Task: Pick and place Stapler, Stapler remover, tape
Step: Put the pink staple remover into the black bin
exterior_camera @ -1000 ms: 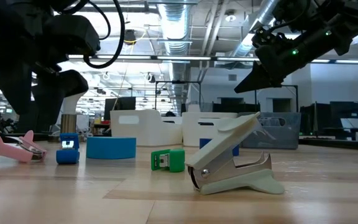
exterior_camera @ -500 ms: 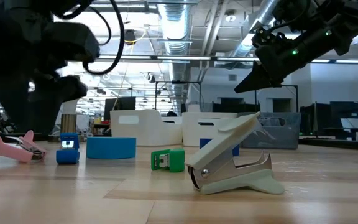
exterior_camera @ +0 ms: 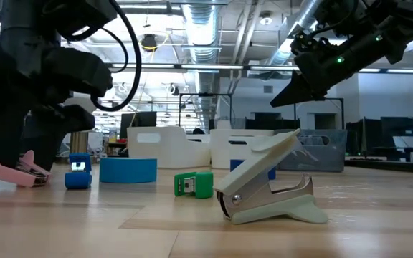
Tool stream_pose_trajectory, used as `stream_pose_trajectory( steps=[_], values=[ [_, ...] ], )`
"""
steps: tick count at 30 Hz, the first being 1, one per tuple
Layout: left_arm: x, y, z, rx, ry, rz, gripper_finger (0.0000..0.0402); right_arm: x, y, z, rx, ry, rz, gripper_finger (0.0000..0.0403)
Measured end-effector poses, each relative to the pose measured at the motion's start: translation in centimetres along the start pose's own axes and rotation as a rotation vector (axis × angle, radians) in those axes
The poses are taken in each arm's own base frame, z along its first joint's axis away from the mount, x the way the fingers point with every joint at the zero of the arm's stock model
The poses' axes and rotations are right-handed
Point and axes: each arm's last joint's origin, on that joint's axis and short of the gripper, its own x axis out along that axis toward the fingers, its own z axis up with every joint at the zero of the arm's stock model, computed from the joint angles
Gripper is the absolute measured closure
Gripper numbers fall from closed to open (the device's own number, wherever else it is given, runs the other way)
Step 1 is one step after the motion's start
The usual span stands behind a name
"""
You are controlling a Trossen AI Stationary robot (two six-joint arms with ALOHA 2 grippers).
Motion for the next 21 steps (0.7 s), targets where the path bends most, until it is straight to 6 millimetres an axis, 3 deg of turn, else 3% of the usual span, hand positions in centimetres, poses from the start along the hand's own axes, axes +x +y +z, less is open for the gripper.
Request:
stream_pose_trajectory(
  steps=[14, 21],
  values=[
    [0.01, -0.05, 0.07, 0.001, -0.009, -0.006, 0.0368, 0.00, 0.00, 0.00, 0.000, 0.000, 0.000, 0.0403],
    [-0.24, 0.09, 0.06, -0.002, -0.024, 0.018, 0.0363, 0.00, 0.00, -0.01, 0.000, 0.000, 0.000, 0.0403]
  ],
)
